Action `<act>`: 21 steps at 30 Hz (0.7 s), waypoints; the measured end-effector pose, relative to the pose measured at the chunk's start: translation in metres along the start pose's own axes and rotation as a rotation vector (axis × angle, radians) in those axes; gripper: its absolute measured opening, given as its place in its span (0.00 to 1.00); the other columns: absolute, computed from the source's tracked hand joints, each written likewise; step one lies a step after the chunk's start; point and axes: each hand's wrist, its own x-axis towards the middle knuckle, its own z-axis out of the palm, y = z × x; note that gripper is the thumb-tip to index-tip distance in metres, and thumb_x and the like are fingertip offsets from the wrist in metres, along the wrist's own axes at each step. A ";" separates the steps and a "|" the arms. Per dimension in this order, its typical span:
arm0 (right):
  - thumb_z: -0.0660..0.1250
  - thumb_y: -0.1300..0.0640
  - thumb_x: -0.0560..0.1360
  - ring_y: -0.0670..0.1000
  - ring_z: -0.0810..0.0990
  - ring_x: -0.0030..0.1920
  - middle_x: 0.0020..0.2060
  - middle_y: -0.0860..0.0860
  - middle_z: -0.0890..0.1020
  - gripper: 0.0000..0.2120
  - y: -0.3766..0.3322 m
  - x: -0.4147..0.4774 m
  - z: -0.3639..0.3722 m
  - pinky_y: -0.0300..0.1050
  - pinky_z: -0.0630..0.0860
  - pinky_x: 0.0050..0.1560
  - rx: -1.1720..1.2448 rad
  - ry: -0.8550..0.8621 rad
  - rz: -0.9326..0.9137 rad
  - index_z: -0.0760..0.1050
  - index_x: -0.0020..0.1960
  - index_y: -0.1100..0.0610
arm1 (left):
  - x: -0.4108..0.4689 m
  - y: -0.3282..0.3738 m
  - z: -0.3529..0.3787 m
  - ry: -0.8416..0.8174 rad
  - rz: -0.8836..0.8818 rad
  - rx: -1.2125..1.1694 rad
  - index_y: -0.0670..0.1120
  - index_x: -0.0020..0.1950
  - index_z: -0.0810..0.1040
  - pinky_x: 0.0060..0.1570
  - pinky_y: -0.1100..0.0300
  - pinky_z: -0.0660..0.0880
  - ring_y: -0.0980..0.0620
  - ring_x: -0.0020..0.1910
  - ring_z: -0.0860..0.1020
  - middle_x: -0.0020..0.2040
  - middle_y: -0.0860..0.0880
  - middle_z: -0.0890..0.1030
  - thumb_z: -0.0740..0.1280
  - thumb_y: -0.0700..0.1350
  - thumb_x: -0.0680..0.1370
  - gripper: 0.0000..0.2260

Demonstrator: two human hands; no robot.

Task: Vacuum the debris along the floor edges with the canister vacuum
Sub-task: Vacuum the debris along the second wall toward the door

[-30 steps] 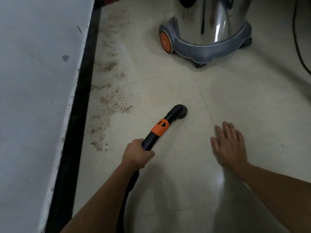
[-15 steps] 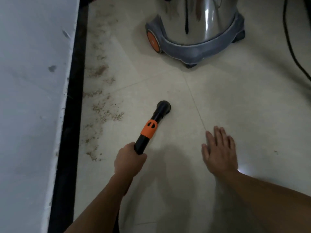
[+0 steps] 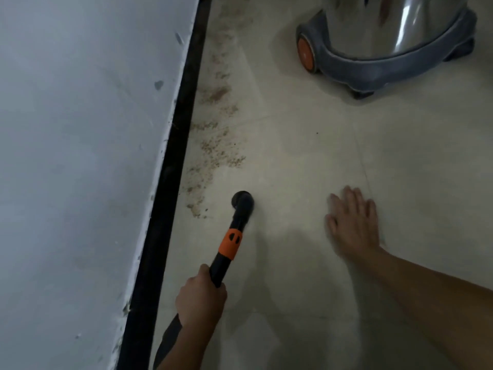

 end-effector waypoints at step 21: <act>0.48 0.42 0.77 0.63 0.55 0.77 0.76 0.61 0.61 0.31 -0.055 -0.005 0.047 0.62 0.51 0.75 -0.107 0.008 -0.093 0.66 0.75 0.55 | 0.113 -0.079 -0.014 0.062 -0.304 -0.321 0.45 0.49 0.74 0.34 0.57 0.74 0.46 0.35 0.77 0.37 0.46 0.77 0.68 0.44 0.71 0.09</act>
